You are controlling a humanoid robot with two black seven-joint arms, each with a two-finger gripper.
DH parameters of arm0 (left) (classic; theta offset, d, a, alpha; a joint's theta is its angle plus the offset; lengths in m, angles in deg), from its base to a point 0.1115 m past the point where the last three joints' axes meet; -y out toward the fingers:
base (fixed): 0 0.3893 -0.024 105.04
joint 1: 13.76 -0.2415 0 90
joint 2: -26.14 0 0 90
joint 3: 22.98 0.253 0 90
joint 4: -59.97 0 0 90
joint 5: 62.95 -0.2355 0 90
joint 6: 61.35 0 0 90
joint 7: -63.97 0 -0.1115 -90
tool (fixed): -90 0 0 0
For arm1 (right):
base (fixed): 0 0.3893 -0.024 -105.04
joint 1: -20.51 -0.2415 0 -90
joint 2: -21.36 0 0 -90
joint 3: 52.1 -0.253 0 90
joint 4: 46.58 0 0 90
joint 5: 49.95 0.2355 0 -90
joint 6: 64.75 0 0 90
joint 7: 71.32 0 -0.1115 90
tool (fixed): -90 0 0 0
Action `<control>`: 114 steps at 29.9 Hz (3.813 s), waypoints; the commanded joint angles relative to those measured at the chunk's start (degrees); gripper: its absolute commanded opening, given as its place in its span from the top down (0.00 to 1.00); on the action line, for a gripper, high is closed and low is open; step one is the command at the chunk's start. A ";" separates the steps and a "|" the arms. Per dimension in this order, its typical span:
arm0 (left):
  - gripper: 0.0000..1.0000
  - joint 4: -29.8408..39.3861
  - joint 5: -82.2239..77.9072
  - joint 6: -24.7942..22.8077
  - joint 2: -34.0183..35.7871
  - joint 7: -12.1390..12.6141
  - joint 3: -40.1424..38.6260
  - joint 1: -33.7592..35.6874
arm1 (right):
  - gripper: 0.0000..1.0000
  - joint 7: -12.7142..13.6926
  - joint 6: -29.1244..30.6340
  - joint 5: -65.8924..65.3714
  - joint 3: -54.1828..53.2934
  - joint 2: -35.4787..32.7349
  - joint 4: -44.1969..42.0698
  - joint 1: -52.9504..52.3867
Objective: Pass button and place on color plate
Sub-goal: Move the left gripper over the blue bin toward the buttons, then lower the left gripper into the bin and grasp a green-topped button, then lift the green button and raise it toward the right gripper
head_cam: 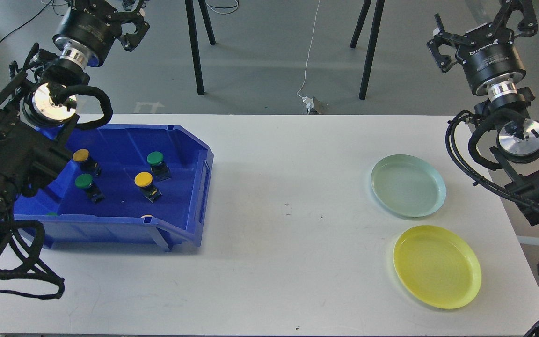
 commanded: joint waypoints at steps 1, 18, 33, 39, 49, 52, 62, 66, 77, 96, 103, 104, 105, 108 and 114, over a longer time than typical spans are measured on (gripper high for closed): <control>0.01 8.12 -3.51 1.21 7.04 -0.13 4.73 0.19 | 0.00 -0.17 0.13 -0.01 -0.25 -0.05 0.21 -0.39; 0.02 41.11 -63.95 6.05 38.87 -0.48 15.47 -7.80 | 0.00 -0.52 0.04 -0.19 -0.25 -1.81 3.02 0.22; 0.20 36.29 -93.17 10.44 38.89 -0.39 32.24 -10.62 | 0.00 -0.61 -0.31 -0.28 0.28 -1.63 2.23 0.49; 0.20 24.70 -93.26 12.91 31.95 -0.65 35.86 -10.79 | 0.01 -0.61 -0.31 -0.28 0.36 -1.46 2.32 1.28; 0.19 16.24 -93.35 13.26 26.23 -4.52 36.30 -12.02 | 0.01 -0.61 -0.31 -0.36 0.45 -1.19 2.23 1.72; 0.18 15.89 -93.35 13.26 25.43 -4.52 36.38 -12.20 | 0.01 -0.61 -0.31 -0.45 0.54 -1.19 2.23 1.72; 0.19 10.27 -93.35 13.35 21.65 -5.05 36.30 -13.52 | 0.01 -0.52 -0.31 -1.33 0.45 -1.37 0.56 1.72; 0.19 7.29 -93.35 13.26 20.17 -5.14 36.39 -13.43 | 0.01 -0.52 -0.31 -1.33 0.45 -1.37 0.56 1.72; 0.33 1.74 -93.09 13.35 17.87 -7.86 36.39 -13.52 | 0.01 -0.52 -0.22 -1.33 0.45 -1.11 -0.75 1.63; 0.66 10.69 -92.73 13.00 22.34 -9.80 36.21 -12.82 | 0.00 -0.52 -0.22 -1.33 0.45 -1.46 -1.19 1.63; 0.66 17.37 -92.74 12.82 29.90 -9.88 35.86 -12.29 | 0.01 -0.52 -0.22 -1.33 0.45 -1.46 -1.19 1.63; 0.66 18.43 -92.82 12.82 31.31 -9.88 35.86 -12.29 | 0.00 -0.52 -0.22 -1.33 0.45 -1.46 -1.19 1.63; 0.66 20.18 -92.74 12.82 32.63 -9.88 35.68 -12.20 | 0.01 -0.52 -0.31 -1.33 0.45 -1.46 -1.19 1.63; 0.66 27.11 -92.73 12.82 37.72 -9.71 35.33 -11.68 | 0.00 -0.52 -0.22 -1.33 0.45 -1.63 -1.19 1.63; 0.66 43.20 -91.69 12.29 47.31 -9.53 33.32 -5.79 | 0.00 -0.34 0.04 -1.33 0.54 -1.46 -0.76 1.63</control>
